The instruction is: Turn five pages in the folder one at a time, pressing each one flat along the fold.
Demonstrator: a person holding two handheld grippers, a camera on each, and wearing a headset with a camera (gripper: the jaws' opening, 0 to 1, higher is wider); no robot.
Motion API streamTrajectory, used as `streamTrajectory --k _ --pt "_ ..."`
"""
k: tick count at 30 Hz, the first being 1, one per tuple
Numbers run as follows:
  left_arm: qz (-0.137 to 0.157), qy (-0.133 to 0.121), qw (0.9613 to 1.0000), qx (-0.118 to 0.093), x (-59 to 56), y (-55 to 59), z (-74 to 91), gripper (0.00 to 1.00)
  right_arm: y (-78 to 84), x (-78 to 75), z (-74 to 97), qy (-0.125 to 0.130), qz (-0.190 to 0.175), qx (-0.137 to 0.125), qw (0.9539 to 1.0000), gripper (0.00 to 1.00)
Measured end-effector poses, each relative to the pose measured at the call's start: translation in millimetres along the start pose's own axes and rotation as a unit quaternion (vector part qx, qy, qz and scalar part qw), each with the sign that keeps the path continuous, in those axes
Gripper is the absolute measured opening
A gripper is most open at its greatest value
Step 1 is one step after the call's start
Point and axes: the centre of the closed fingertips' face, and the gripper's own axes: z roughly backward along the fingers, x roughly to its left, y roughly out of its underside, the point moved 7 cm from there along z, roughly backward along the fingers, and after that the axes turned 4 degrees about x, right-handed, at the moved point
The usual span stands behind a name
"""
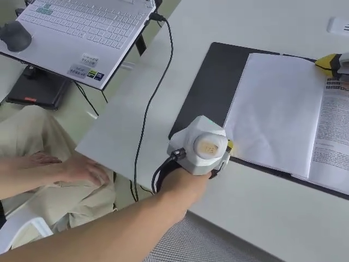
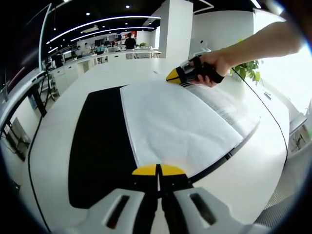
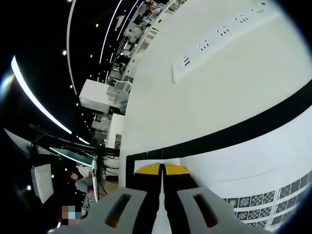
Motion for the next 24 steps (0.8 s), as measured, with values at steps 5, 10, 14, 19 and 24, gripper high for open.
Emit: streamTrajectory --k 5,10,14,19,24 --pt "-0.002 0.001 1.0000 0.000 0.4 0.4 -0.9 0.00 20.1 3.2 8.9 -0.012 -0.002 0.019 0.9997 0.00" --pt "-0.006 -0.002 1.0000 0.002 -0.5 -0.1 0.1 0.00 35.9 2.2 16.7 -0.028 -0.011 0.037 0.9989 0.00" --pt "-0.010 -0.004 0.9999 0.003 -1.2 -0.4 0.8 0.00 54.9 2.7 23.7 -0.038 -0.010 0.053 0.9978 0.00" --pt "-0.014 -0.004 0.9999 0.003 -1.8 -0.7 1.9 0.00 68.9 -1.1 34.8 -0.053 -0.022 0.057 0.9968 0.00" --pt "-0.017 -0.006 0.9998 0.003 -1.9 -0.6 1.5 0.00 85.2 -0.3 39.3 -0.061 -0.022 0.074 0.9951 0.00"
